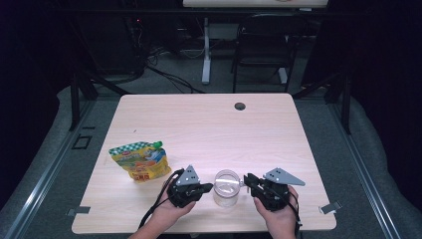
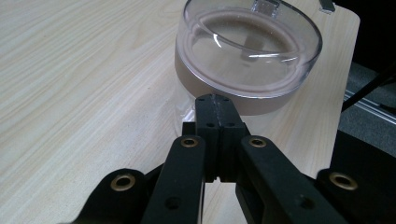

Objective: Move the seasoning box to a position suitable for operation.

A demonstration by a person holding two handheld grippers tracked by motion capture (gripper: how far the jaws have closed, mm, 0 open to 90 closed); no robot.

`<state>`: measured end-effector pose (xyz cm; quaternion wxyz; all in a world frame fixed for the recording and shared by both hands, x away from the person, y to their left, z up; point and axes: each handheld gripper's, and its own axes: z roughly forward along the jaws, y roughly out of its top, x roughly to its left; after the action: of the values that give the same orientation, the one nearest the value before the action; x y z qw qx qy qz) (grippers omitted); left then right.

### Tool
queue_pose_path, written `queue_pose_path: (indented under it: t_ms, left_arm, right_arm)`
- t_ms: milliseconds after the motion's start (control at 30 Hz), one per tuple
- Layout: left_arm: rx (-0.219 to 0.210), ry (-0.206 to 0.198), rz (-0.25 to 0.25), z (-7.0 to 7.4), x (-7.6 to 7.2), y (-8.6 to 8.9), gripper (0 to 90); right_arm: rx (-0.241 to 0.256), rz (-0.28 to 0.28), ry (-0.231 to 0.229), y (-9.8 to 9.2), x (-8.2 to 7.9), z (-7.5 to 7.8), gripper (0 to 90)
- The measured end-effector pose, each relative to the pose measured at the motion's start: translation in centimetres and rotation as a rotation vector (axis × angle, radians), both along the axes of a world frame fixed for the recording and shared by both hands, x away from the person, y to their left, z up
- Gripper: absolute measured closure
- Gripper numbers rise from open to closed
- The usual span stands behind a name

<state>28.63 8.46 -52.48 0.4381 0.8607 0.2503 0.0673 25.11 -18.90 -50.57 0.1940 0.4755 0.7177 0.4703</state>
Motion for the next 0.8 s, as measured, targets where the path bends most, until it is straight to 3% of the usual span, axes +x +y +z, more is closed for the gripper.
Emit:
queue_pose_path:
  t_ms: [800]
  left_arm:
    - [-0.026, -0.003, -0.011, 0.40, -0.16, 0.01, 90.0]
  right_arm:
    - [-0.007, -0.009, -0.006, 0.09, -0.05, 0.02, 83.3]
